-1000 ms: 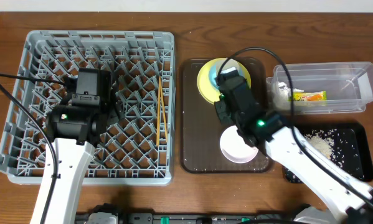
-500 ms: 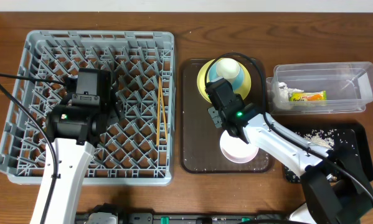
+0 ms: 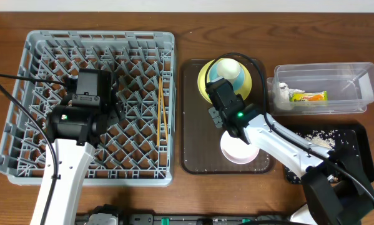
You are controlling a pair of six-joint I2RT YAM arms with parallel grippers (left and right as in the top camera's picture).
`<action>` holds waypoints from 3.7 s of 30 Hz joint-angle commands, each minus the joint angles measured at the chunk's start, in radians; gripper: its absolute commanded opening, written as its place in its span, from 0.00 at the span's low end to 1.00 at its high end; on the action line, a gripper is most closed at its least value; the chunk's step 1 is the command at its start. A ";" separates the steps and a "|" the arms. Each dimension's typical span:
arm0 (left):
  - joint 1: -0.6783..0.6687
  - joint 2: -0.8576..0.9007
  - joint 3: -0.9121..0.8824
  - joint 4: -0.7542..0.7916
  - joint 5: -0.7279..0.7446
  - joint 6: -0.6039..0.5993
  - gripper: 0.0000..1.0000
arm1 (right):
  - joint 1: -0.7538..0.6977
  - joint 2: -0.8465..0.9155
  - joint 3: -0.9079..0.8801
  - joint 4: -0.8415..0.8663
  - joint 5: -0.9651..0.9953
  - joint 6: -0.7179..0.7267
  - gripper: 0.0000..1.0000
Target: Sort waste into correct bins and load items into the dishwasher rack
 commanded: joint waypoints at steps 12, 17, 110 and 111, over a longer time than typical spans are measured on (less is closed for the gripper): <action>0.004 0.002 -0.005 -0.005 -0.020 -0.006 0.93 | -0.008 0.008 0.006 0.005 0.012 -0.006 0.33; 0.004 0.002 -0.005 -0.005 -0.020 -0.006 0.93 | -0.008 0.036 0.005 0.021 0.013 -0.006 0.33; 0.004 0.002 -0.005 -0.005 -0.020 -0.006 0.93 | -0.035 0.047 0.003 -0.008 -0.156 -0.137 0.01; 0.004 0.002 -0.005 -0.005 -0.020 -0.006 0.93 | -0.035 0.056 0.003 -0.004 -0.144 -0.137 0.01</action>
